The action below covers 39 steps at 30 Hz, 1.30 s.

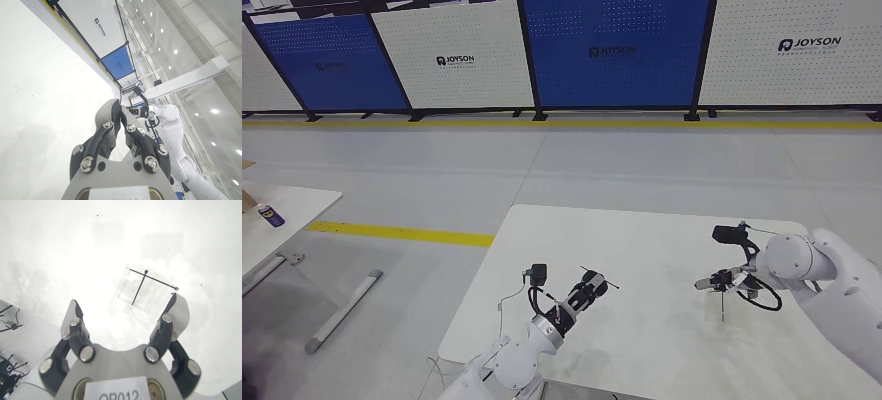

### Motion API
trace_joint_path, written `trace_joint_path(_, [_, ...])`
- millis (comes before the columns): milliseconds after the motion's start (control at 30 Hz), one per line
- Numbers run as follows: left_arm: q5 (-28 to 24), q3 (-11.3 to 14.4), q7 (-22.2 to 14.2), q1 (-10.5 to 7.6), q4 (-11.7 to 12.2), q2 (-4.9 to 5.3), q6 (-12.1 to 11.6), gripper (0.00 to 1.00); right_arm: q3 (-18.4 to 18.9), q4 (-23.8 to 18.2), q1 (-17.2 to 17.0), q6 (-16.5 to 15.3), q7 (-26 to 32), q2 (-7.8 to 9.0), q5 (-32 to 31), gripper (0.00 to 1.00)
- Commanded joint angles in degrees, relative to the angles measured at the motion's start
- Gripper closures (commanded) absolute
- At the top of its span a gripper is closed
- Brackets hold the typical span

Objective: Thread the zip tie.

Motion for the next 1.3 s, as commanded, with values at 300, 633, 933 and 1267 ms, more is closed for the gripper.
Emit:
trace_joint_path(300, [0.0,0.0,0.0,0.0,0.0,0.0,0.0,1.0,-0.22,-1.52,-0.39,3.55,2.15,-0.56,-5.01,0.51])
trace_joint_path(633, [0.0,0.0,0.0,0.0,0.0,0.0,0.0,1.0,0.22,-0.93,-0.74,7.84,2.87,-1.32,-7.19,0.61])
trace_joint_path(933, [0.0,0.0,0.0,0.0,0.0,0.0,0.0,1.0,0.1,0.56,-0.48,8.52,7.34,-2.13,-9.71,0.65])
trace_joint_path(1267, [0.0,0.0,0.0,0.0,0.0,0.0,0.0,1.0,-2.92,7.81,2.77,8.52,8.93,-6.11,-10.21,0.69])
